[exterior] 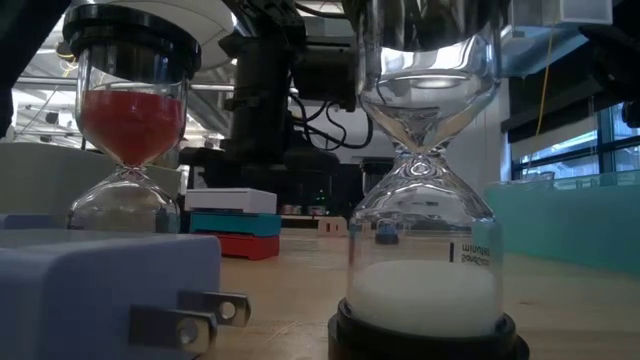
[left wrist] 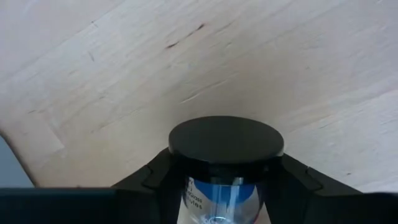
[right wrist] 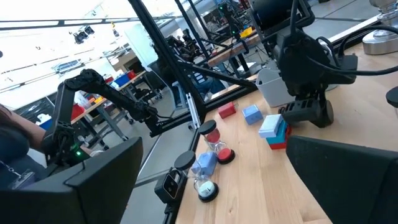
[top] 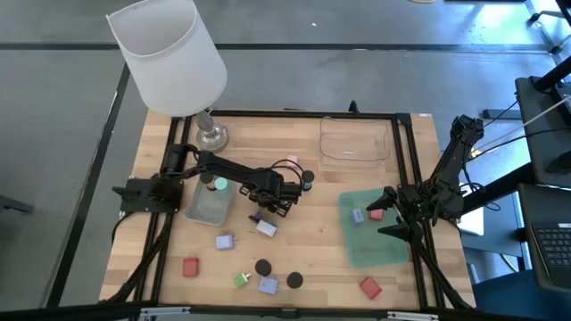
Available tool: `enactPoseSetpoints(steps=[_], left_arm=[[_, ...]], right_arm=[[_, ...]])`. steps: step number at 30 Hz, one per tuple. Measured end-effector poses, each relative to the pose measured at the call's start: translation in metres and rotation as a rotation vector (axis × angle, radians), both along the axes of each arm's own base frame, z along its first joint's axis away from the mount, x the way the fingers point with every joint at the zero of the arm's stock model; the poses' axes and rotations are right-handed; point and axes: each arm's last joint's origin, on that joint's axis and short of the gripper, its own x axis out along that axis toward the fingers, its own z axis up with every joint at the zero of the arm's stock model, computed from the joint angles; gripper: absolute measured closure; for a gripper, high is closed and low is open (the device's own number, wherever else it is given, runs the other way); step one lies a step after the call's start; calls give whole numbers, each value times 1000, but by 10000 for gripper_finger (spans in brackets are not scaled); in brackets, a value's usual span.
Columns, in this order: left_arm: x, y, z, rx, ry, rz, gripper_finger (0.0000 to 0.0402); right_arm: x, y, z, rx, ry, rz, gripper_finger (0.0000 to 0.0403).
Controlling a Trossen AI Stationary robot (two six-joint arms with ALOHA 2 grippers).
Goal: Pick & Place Office items
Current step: Put the the bottom blue hourglass into the gray bin
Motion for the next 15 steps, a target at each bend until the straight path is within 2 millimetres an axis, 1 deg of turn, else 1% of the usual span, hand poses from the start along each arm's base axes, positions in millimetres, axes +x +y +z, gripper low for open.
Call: enactPoseSetpoints(steps=[3, 5, 9, 13, 15], left_arm=[[5, 0, 6, 19, -5, -22, 219], [10, 1, 11, 80, -18, -46, 217], [22, 8, 32, 223, -92, -36, 235], [32, 7, 50, 319, -163, -26, 237], [36, 6, 58, 397, -193, -20, 237]], right_arm=[[0, 0, 0, 0, 0, 0, 3], [0, 0, 0, 0, 0, 0, 3], [0, 0, 0, -1, 1, 0, 3], [0, 0, 0, -2, 1, 0, 3], [0, 0, 0, -2, 1, 0, 3]])
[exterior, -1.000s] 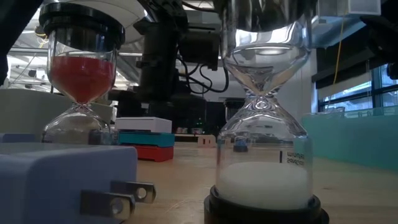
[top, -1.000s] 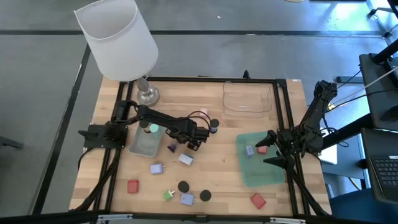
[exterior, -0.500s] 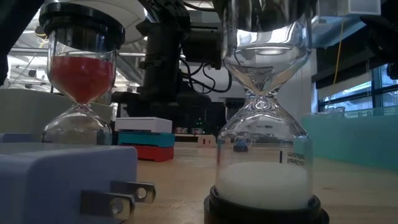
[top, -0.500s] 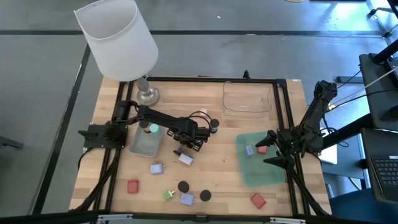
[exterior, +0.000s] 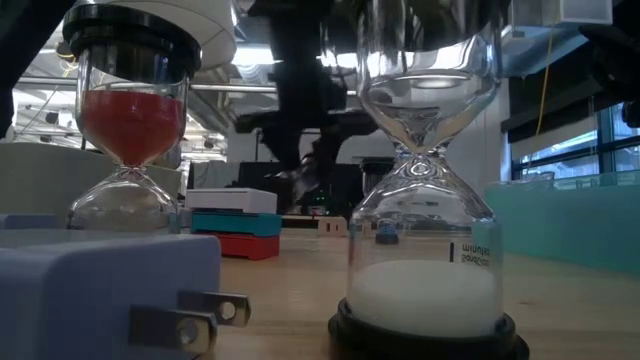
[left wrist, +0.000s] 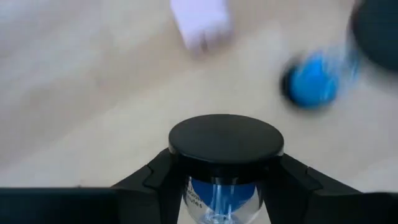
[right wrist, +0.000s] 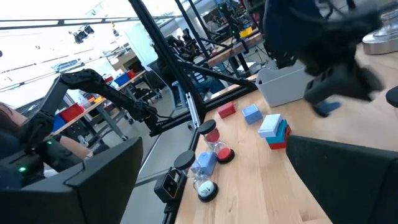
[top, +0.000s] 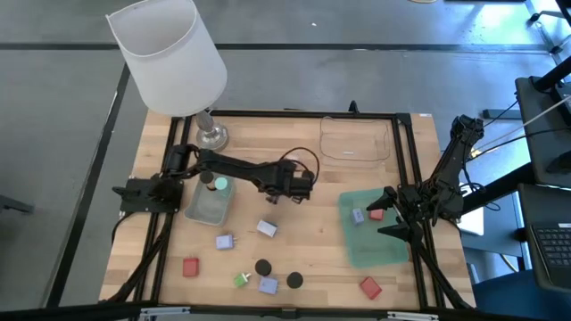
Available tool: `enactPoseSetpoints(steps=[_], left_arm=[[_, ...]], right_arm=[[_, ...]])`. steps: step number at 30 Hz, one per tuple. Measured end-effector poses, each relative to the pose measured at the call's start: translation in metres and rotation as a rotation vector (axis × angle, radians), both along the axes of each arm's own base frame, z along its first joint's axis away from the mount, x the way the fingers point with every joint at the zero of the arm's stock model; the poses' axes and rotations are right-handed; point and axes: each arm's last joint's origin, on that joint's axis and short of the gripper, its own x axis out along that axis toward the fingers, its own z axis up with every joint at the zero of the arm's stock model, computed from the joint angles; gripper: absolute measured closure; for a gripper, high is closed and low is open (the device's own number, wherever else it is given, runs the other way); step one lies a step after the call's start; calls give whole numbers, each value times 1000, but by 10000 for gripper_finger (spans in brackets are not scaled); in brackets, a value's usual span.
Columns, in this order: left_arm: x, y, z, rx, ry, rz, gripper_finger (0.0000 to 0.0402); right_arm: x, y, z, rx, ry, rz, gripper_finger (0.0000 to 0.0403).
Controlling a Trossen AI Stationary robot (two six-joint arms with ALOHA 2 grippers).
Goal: Pick & Place Office items
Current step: Put the the bottom blue hourglass into the gray bin
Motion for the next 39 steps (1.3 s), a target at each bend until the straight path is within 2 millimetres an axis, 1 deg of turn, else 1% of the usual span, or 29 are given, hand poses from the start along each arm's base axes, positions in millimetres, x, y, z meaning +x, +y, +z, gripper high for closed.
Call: enactPoseSetpoints(steps=[3, 8, 12, 15, 22, 31, 39], left_arm=[[3, -3, 7, 155, -65, 53, 229], [2, -21, 13, 397, -220, 182, 228], [-5, -31, 7, 571, -307, 234, 236], [-9, -34, 1, 670, -355, 253, 235], [-17, -32, -25, 726, -392, 272, 230], [-33, -36, -61, 762, -436, 265, 230], [-41, -36, -83, 771, -432, 226, 229]], right_arm=[[0, 0, 0, 0, 0, 0, 3], [0, 0, 0, 0, 0, 0, 3], [0, 0, 0, 0, 0, 0, 3], [0, 0, 0, 0, 0, 0, 3], [0, 0, 0, -1, 0, 0, 3], [0, 0, 0, 0, 0, 0, 3], [0, 0, 0, -1, 0, 0, 3]])
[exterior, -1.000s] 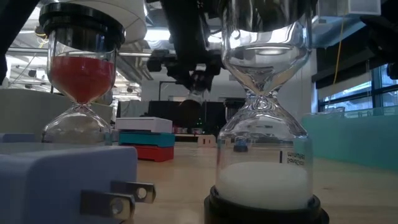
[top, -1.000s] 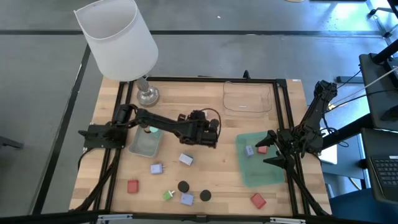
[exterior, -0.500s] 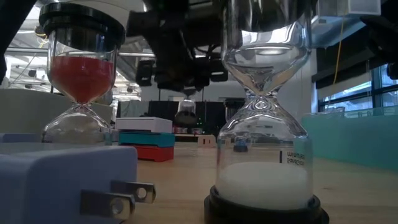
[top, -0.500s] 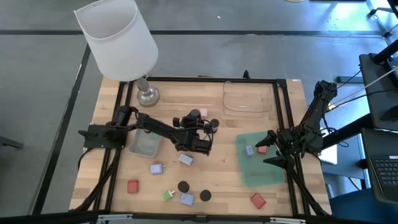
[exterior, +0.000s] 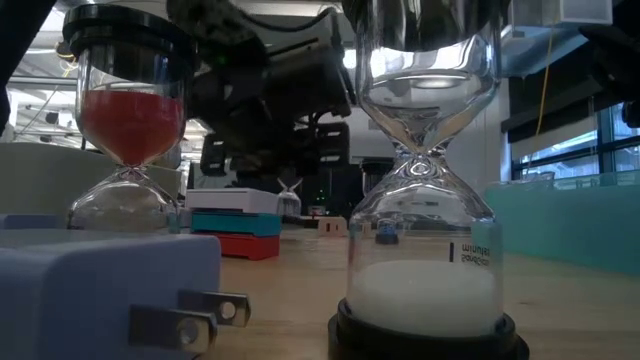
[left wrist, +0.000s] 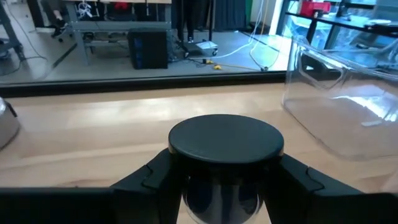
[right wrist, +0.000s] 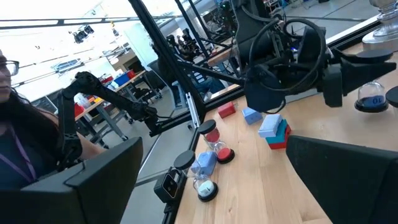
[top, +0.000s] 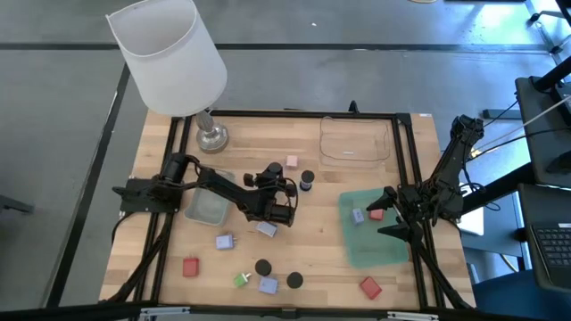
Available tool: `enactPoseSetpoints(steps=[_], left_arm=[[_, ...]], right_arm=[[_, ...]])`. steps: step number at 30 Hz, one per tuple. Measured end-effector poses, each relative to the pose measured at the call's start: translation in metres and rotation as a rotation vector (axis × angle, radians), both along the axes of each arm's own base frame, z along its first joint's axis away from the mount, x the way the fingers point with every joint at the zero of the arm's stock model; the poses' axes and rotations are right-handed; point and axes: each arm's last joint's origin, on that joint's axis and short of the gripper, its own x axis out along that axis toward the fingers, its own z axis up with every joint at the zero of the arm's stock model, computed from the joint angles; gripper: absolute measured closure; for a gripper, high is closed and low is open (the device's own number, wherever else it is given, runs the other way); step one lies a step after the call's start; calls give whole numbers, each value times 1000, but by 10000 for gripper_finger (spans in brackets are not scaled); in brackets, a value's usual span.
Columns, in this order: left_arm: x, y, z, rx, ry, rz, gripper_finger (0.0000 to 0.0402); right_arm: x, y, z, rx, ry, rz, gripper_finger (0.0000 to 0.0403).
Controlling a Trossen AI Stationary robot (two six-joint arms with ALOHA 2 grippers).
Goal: Pick & Place Office items
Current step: Put the the bottom blue hourglass into the gray bin
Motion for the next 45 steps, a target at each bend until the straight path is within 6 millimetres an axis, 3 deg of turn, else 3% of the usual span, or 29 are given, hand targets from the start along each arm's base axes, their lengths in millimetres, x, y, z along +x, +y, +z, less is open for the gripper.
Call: enactPoseSetpoints(steps=[10, 27, 32, 40, 45], left_arm=[[-3, 0, -5, -5, 0, -5, 225], [-3, -5, -5, 0, -2, -19, 177], [-4, -9, -4, -10, -34, -24, 145], [-4, -12, -5, -40, -77, -24, 60], [-6, -22, -5, -24, -17, -65, 20]], right_arm=[[0, 0, 0, 0, 0, 0, 3], [0, 0, 0, 0, 0, 0, 3], [0, 0, 0, 0, 0, 0, 3], [0, 0, 0, 0, 0, 0, 3], [0, 0, 0, 0, 0, 0, 3]])
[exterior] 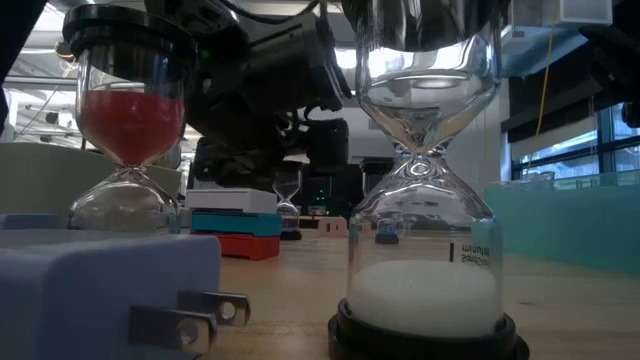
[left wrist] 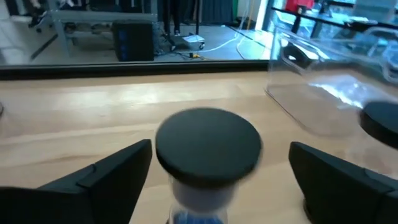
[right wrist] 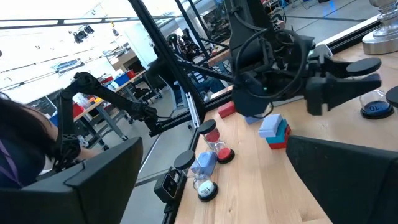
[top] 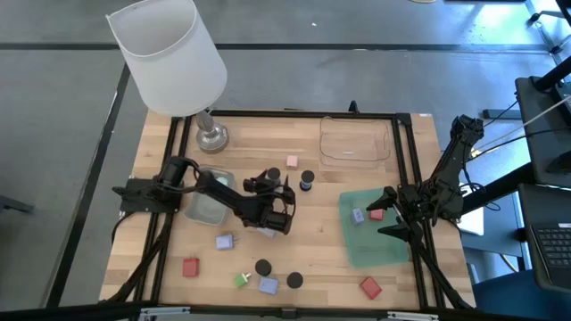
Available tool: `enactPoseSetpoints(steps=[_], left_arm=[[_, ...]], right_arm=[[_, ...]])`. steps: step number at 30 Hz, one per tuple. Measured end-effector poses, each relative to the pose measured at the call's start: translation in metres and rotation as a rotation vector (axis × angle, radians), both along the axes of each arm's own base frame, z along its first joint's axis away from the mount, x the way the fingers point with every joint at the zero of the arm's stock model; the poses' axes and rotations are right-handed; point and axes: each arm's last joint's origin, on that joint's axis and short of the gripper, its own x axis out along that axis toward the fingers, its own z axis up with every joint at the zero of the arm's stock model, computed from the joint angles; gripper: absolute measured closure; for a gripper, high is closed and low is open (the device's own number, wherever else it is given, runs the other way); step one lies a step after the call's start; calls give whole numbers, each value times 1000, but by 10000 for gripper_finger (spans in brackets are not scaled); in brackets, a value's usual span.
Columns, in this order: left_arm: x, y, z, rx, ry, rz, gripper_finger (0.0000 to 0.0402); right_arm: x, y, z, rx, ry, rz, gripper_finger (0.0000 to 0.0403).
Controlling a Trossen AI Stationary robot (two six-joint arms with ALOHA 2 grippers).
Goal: Pick & Place Office items
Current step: Put the the bottom blue hourglass into the gray bin
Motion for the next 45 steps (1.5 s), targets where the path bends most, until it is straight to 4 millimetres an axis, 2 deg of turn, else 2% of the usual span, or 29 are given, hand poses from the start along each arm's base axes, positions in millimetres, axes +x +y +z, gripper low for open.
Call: enactPoseSetpoints(steps=[5, 7, 13, 19, 22, 27, 34, 38, 45], left_arm=[[-5, -8, 13, -6, 47, -40, 9], [-7, -4, 18, -92, 68, -54, 10], [-10, 24, 38, -610, 128, -119, 10], [-18, 63, 67, -1163, 175, -289, 11], [-22, 79, 75, -1327, 144, -320, 10], [-21, 89, 95, -1365, 76, -178, 18], [-18, 83, 137, -1167, 85, -15, 36], [-17, 86, 144, -1188, 66, 5, 40], [-4, 88, 137, -1276, 29, 70, 41]], right_arm=[[0, 0, 0, 0, 0, 0, 3], [0, 0, 0, -2, 1, 0, 3], [0, 0, 0, -3, 2, 0, 3], [0, 0, 0, -3, 2, 0, 3], [0, 0, 0, -3, 2, 0, 3], [0, 0, 0, -5, 3, 0, 3], [0, 0, 0, -5, 3, 0, 3], [0, 0, 0, -4, 2, 0, 3], [0, 0, 0, -4, 2, 0, 3]])
